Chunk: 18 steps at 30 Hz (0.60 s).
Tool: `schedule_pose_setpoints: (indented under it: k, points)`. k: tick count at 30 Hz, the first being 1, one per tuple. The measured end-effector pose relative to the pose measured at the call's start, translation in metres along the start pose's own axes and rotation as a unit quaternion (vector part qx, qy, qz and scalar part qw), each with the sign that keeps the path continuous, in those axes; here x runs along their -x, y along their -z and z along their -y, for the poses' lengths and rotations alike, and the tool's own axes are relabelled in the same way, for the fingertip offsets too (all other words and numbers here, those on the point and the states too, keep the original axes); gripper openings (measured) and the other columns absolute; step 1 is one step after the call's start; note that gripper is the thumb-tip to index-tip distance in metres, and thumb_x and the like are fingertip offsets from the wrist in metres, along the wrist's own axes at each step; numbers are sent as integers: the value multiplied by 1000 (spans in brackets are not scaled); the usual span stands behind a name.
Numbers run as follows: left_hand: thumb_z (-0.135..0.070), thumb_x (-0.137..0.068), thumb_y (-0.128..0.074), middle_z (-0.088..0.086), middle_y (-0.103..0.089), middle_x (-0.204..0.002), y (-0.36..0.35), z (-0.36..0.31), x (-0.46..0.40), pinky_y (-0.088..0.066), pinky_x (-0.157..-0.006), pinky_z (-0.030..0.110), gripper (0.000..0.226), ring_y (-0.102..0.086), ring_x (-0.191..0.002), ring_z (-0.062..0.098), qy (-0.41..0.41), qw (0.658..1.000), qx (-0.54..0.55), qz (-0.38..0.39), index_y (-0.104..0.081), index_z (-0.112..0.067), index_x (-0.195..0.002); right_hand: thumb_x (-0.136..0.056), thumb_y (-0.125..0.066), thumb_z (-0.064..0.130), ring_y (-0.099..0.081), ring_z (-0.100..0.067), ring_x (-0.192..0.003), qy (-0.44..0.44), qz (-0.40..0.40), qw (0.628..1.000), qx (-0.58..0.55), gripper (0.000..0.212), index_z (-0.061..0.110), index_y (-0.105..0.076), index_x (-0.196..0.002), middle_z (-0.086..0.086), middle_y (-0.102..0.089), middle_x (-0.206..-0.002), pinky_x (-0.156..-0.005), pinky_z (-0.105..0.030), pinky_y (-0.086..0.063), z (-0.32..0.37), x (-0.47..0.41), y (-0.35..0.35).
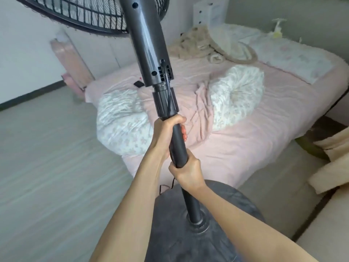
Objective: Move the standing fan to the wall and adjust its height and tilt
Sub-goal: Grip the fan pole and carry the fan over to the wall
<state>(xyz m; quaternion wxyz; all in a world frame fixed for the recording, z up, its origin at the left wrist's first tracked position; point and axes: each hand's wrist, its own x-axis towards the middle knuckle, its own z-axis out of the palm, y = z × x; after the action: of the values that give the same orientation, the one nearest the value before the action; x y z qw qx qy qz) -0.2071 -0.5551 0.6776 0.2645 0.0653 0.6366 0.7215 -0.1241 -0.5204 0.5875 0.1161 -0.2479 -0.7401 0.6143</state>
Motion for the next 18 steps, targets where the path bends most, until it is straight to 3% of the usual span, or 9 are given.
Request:
schedule_pose_setpoints:
  k: [7,14,18]
  points:
    - [-12,-65,-61,9,-48,-51,222,-42,67,-39,-51,28,13,-44,-43,23,-29,994,11,-109,-50,-10,-59,-74,-67,14,-46,-10,-49,65,145,987,4,21,21,-47,-77,5,-48,-60,-50,-23,-42,52,50,-202]
    - [-14,-64,-60,9,-49,-53,364,-70,108,-41,-52,28,12,-46,-47,24,-59,976,18,-208,-49,-12,-58,-76,-72,26,-48,-10,-48,133,259,957,17,29,26,-43,-70,9,-45,-56,-49,-20,-38,91,70,-332]
    - [-11,-66,-58,11,-47,-56,431,-85,109,-42,-49,26,13,-45,-45,24,-62,964,38,-256,-46,-11,-64,-75,-73,29,-50,-16,-48,136,352,926,7,32,9,-50,-84,3,-47,-62,-48,-30,-43,111,60,-397]
